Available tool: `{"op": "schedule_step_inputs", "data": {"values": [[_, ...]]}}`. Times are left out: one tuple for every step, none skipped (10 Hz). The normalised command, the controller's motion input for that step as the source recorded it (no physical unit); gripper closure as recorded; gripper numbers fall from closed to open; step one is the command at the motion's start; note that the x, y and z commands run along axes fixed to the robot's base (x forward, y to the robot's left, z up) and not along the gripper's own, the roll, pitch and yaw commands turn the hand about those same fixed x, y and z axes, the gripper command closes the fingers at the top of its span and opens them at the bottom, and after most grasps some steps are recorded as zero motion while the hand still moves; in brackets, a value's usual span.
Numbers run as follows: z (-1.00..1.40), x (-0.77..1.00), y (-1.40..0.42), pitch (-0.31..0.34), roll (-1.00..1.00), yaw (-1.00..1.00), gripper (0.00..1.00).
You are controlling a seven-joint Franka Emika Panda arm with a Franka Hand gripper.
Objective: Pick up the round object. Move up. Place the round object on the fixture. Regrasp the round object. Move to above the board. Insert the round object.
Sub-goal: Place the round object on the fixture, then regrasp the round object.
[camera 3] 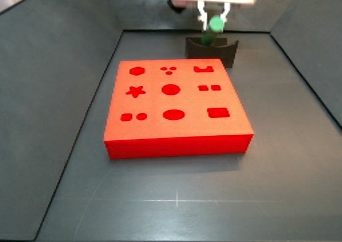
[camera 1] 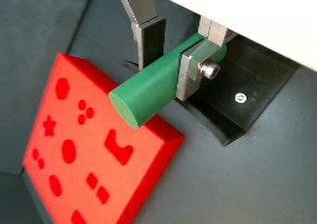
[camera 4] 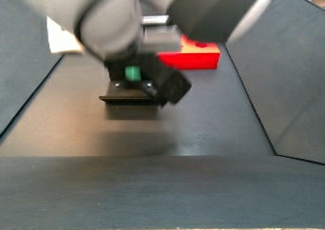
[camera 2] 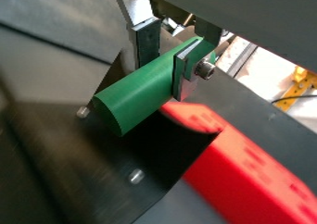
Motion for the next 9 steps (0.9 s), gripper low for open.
{"op": "schedule_step_inputs", "data": {"values": [[-0.67, 0.13, 0.11, -0.023, -0.12, -0.19, 1.0], [-0.41, 0.1, 0.06, -0.04, -0.09, -0.15, 1.0], [-0.33, 0.08, 0.0, -0.038, -0.08, -0.13, 1.0], [-0.32, 0.06, -0.01, -0.055, -0.05, -0.1, 1.0], [-0.32, 0.06, -0.01, -0.055, -0.05, -0.08, 1.0], [-0.32, 0.06, -0.01, -0.054, -0.05, -0.06, 1.0], [-0.32, 0.06, -0.01, -0.054, -0.05, -0.04, 1.0], [0.0, 0.0, 0.0, 0.0, 0.0, 0.0, 0.0], [1.0, 0.0, 0.0, -0.013, -0.02, -0.03, 0.0]]}}
